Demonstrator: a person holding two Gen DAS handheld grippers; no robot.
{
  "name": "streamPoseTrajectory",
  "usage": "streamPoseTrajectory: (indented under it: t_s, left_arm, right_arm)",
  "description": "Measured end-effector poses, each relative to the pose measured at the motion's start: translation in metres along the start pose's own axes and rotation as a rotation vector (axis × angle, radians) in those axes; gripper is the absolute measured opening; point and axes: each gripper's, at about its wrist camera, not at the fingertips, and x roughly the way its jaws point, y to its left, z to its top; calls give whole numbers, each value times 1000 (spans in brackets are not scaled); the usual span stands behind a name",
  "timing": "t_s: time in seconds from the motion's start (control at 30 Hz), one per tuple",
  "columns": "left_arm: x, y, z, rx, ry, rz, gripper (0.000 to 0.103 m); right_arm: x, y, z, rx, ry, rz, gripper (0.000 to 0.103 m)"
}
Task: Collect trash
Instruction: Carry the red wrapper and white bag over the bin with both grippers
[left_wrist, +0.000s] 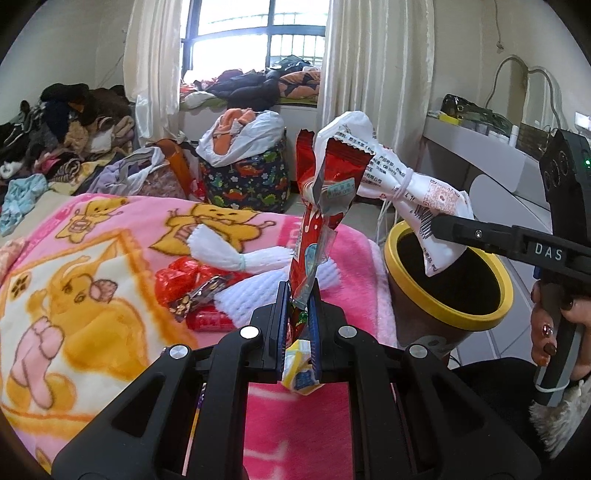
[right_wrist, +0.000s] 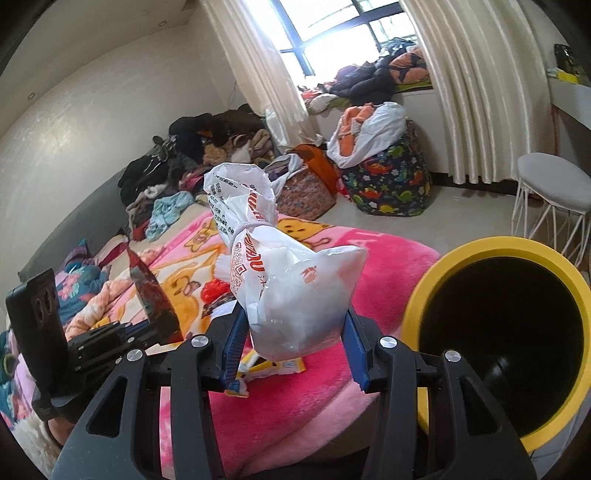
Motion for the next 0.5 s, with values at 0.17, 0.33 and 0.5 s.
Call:
streamPoseTrajectory:
  t_s: [0.17,0.33,0.5]
  left_arm:
    - [7,-9,3,8,5,-16,6]
    - [14,-22,6,25,6,-36,6]
    - [20,-37,8,50,9,-58,6]
  right_arm:
    - [-6,-15,0,30,-4,-23,45]
    - [-13,-27,1,47,-16,-56,45]
    - [-19,-41,-1,78,-31,-86,45]
